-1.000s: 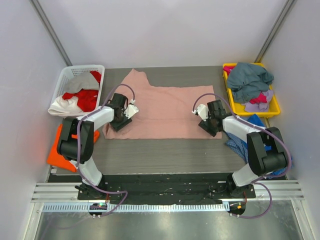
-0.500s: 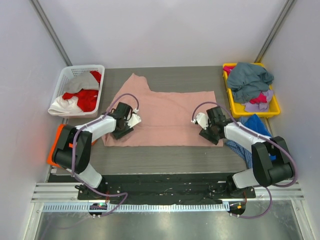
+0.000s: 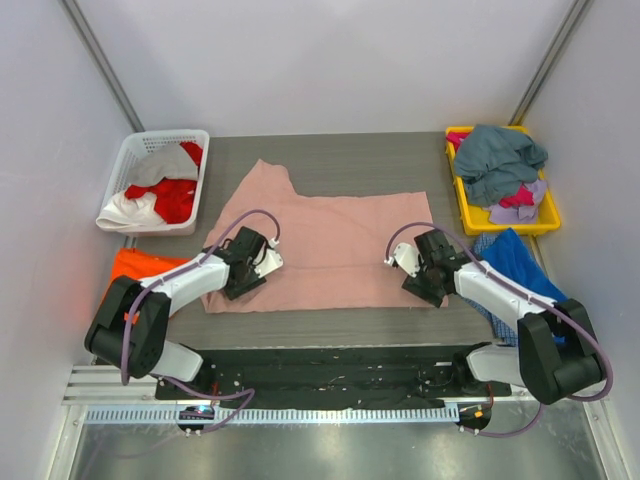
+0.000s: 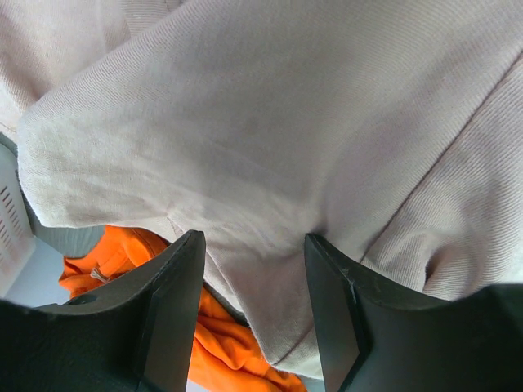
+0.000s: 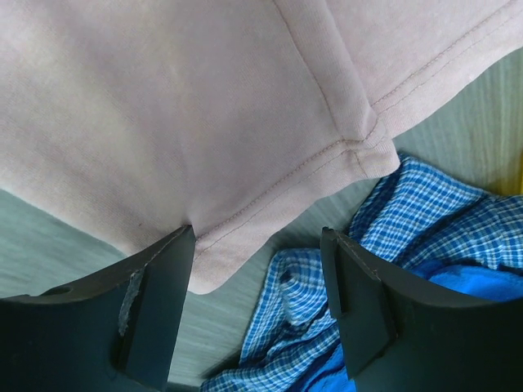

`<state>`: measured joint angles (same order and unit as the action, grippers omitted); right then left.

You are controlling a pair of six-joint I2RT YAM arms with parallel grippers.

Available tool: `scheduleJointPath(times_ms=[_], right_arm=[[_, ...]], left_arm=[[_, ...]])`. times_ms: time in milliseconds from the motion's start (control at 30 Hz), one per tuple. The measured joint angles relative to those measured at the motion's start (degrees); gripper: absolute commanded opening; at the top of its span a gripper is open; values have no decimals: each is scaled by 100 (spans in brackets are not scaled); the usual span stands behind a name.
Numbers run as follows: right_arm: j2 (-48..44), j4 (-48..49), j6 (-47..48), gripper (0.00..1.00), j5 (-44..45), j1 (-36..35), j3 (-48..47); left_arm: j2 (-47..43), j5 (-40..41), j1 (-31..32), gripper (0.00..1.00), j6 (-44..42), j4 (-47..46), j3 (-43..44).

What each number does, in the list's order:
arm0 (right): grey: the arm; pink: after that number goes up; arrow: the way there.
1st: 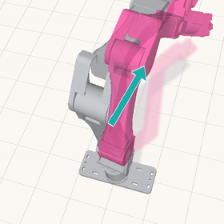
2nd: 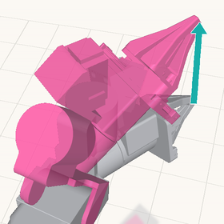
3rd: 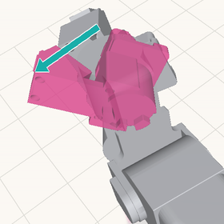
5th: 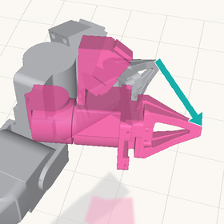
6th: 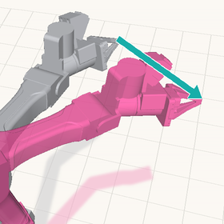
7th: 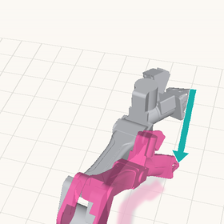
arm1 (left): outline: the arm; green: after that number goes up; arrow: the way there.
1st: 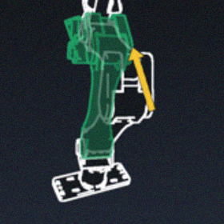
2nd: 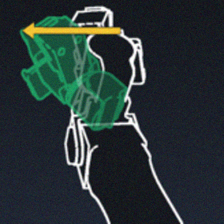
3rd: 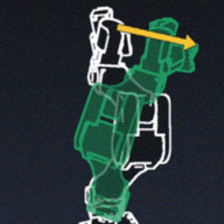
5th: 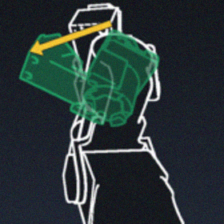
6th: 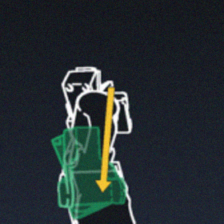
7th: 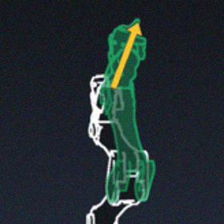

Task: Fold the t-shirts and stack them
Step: Fold the flattened tshirt in 1/3 of the way

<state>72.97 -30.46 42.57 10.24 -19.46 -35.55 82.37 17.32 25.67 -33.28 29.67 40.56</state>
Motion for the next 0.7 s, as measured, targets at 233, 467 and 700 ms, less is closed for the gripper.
scheduleJointPath(times_ms=[233, 467, 700], right_arm=[[-308, -345, -92, 72, 13, -188, 111], [-516, -597, -203, 72, 59, -229, 46], [-717, -782, -420, 73, 164, -234, -809]], left_arm=[[-26, 76, 107, 57, 127, 90, -22], [-313, -63, 133, 60, 293, 350, -26], [-1202, -323, 133, 71, 479, 754, 566]])
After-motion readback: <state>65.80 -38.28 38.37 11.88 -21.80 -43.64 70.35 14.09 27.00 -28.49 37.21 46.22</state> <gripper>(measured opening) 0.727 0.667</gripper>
